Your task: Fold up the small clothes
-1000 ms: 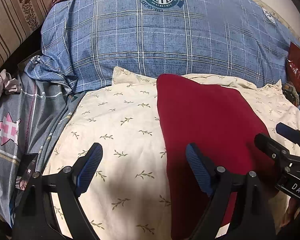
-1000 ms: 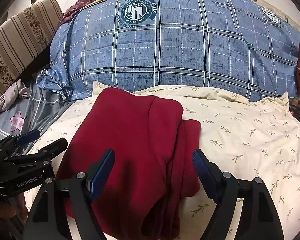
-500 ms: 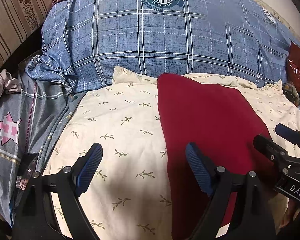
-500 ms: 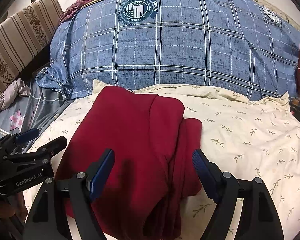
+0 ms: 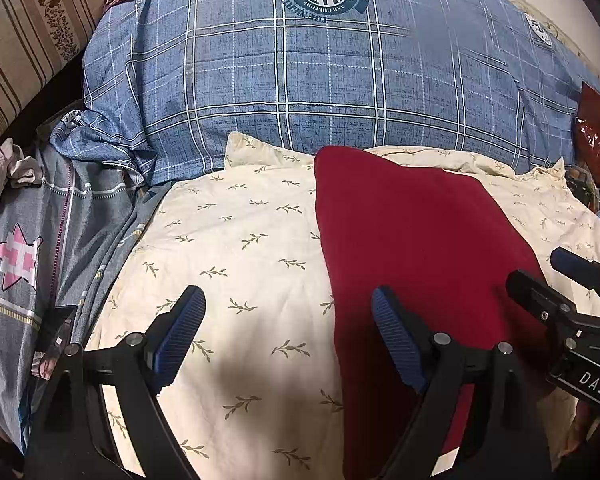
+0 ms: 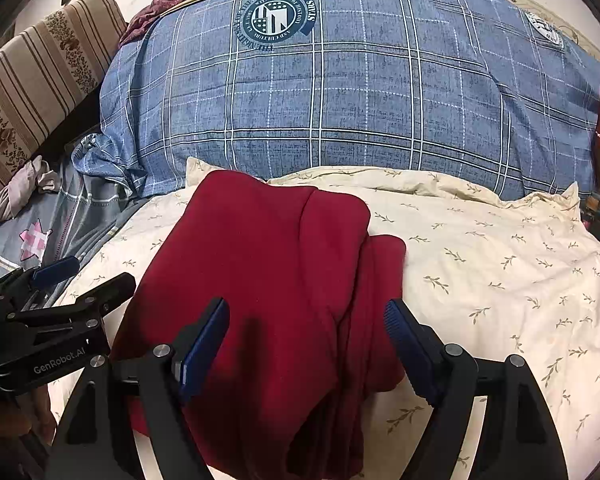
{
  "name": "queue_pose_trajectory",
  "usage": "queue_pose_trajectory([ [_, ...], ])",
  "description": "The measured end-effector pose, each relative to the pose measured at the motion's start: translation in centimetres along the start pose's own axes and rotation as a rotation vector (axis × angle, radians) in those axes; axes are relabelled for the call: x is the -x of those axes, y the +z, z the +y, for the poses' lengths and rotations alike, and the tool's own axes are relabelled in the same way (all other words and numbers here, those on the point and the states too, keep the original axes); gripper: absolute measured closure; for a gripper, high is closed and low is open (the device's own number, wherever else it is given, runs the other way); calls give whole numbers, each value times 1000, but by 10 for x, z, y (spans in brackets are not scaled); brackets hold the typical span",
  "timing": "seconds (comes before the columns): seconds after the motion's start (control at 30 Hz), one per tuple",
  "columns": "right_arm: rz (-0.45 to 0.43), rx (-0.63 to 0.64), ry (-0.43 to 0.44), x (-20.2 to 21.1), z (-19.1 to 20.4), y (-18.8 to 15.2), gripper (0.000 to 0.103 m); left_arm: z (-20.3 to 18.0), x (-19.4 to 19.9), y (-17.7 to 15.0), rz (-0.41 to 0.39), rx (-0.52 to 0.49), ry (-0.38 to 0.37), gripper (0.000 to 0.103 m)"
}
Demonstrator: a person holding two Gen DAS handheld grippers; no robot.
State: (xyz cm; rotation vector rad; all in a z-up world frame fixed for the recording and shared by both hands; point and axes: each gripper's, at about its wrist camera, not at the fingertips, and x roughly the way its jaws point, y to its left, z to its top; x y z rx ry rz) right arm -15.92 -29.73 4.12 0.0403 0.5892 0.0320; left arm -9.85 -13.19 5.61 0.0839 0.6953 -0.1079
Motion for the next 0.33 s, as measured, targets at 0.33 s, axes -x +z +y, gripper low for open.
queue_pose_trajectory([
  [0.33,7,2,11,-2,0,-1,21,-2,3,0,-18,-12,-21,17],
])
